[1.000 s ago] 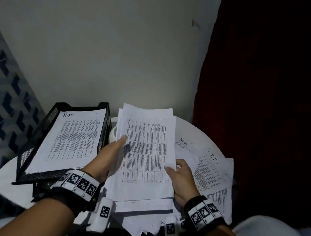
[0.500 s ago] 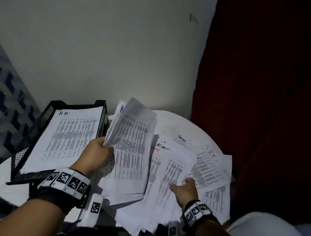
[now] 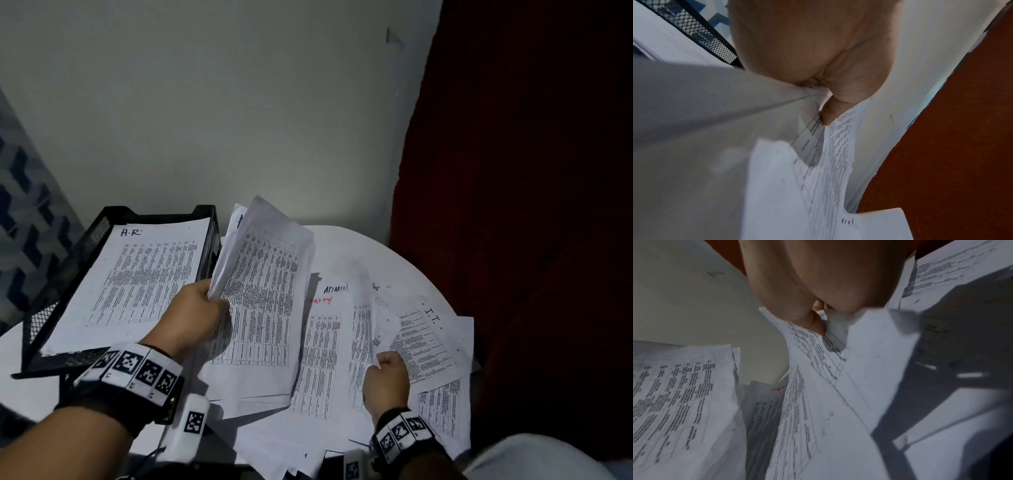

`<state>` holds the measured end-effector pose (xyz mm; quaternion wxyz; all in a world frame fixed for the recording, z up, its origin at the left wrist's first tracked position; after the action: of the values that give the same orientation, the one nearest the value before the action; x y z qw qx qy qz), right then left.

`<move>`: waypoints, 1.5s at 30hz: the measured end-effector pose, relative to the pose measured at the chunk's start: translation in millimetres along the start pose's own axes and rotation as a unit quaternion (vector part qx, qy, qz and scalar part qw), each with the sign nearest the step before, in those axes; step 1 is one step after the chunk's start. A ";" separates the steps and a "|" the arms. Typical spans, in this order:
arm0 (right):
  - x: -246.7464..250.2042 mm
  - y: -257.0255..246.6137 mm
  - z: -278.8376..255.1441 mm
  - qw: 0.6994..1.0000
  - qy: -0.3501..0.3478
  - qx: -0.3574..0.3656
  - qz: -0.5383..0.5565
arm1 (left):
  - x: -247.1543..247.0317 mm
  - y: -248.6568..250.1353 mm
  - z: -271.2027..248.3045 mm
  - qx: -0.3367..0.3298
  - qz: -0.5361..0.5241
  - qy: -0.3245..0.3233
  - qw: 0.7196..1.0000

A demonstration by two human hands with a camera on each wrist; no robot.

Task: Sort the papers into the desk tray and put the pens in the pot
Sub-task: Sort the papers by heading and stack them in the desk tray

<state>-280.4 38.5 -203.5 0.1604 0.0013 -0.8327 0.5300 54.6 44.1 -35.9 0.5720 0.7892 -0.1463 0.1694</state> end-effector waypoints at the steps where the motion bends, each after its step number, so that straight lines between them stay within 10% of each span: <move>1: -3.2 -1.3 -0.8 1.000 -0.008 0.010 -0.001 | -0.1 0.4 -0.5 0.000 0.002 0.001 1.000; 13: -22.7 8.6 -13.1 0.984 -0.157 -0.079 -0.005 | 2.8 -0.1 -0.5 -0.003 0.001 0.005 1.000; 33: 51.8 -99.8 -18.3 0.996 -0.036 0.065 0.047 | 20.7 6.9 2.3 -0.004 0.033 0.063 0.997; 45: 39.9 -121.2 -49.8 0.970 -0.162 0.071 0.167 | -8.4 13.9 -13.1 0.008 -0.246 -0.033 0.969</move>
<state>-284.1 36.1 -66.5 -0.0678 -0.0409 -0.7961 0.5999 39.8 52.7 -24.0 0.5845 0.8106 0.0343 -0.0016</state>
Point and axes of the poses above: each hand's wrist, its own z-axis towards the middle knuckle, its own x-axis out of the back of the hand, y = z × x, the point moved 2 cm from there along z, towards the middle knuckle, and after that the axes turned 14 degrees about -y, right-handed, at the moved point
